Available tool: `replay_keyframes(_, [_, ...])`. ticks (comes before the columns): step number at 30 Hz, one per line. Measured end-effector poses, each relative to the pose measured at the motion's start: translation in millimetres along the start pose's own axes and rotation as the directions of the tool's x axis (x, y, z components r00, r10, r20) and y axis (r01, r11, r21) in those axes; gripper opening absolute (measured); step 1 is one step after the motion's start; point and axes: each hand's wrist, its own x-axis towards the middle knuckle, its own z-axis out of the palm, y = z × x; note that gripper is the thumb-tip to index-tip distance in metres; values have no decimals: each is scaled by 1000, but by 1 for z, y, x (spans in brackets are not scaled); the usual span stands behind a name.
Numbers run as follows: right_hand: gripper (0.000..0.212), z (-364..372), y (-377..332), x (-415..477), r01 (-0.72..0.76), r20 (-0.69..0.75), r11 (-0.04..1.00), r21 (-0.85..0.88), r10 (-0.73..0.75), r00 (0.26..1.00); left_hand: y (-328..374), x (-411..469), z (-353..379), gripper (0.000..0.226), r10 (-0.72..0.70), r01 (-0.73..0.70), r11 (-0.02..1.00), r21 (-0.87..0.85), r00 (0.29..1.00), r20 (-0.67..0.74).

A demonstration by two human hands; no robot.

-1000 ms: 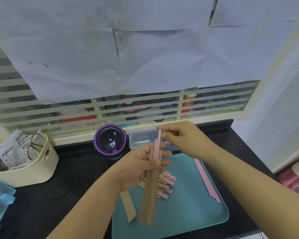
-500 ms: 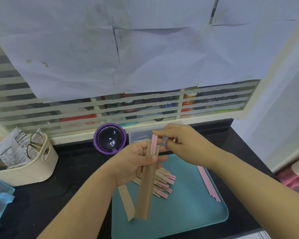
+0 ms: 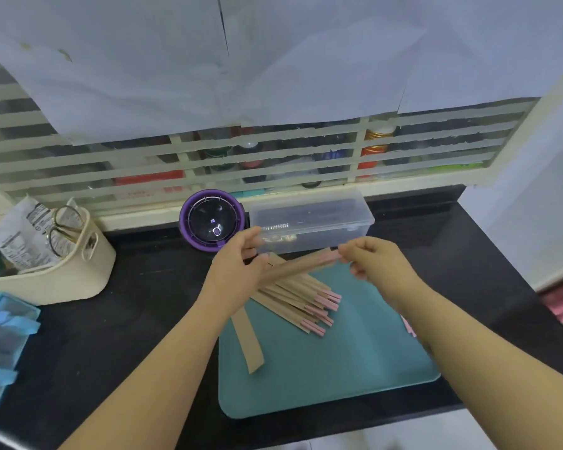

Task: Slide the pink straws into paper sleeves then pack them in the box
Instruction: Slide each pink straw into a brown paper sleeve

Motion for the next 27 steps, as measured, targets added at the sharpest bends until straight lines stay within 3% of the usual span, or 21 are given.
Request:
replay_keyframes(3, [11, 11, 34, 4, -162, -60, 978, 132, 171, 983, -41, -4, -1, 36, -104, 103, 992, 77, 994, 13])
replay_keyframes(9, [6, 37, 62, -1, -243, -23, 970, 23, 243, 970, -100, -14, 7, 38, -279, 198, 885, 421, 950, 141])
replay_keyframes(13, [6, 41, 74, 0, -188, -11, 959, -212, 190, 982, -111, -19, 14, 46, -253, -15, 758, 652, 915, 315])
replay_keyframes(17, [15, 40, 83, 2, -121, 26, 877, -466, 150, 988, -107, -21, 20, 50, -222, -243, 616, 750, 859, 461])
replay_keyframes(21, [23, 38, 90, 4, -77, 36, 818, -570, 119, 992, -104, -21, 23, 39, -216, -308, 546, 779, 847, 486])
replay_keyframes(23, [22, 34, 94, 5, -93, -20, 825, -557, 99, 995, -105, -20, 24, 31, -204, -347, 500, 794, 843, 498])
replay_keyframes(26, [6, 20, 98, 6, -157, -210, 836, -526, 51, 976, -104, -17, 27, 27, -178, -435, 402, 806, 826, 535])
replay_keyframes(27, [10, 14, 101, 5, -181, -272, 815, -551, 31, 962, -104, -16, 28, 27, -164, -460, 381, 802, 820, 548])
